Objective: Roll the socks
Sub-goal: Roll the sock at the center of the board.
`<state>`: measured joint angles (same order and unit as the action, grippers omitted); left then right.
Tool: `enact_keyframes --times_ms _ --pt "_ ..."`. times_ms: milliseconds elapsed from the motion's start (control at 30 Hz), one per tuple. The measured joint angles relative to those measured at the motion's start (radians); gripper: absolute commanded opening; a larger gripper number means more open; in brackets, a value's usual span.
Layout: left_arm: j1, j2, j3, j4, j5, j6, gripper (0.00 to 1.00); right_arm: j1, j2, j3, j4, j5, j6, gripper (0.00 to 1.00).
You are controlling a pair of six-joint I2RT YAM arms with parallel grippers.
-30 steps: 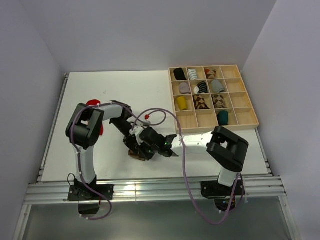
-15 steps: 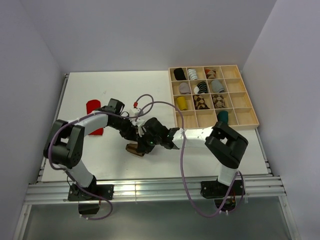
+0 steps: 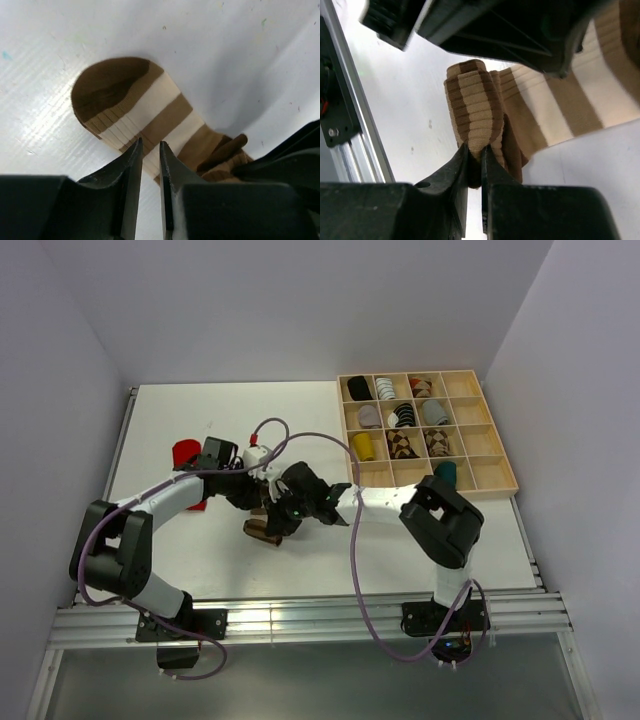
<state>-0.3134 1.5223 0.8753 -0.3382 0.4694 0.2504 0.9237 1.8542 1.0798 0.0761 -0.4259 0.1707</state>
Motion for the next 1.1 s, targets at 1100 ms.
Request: enact_keyframes --times_ms 1100 --pt "0.083 0.417 0.348 -0.236 0.207 0.154 0.24 0.006 0.037 -0.005 -0.095 0.022 0.082 0.00"
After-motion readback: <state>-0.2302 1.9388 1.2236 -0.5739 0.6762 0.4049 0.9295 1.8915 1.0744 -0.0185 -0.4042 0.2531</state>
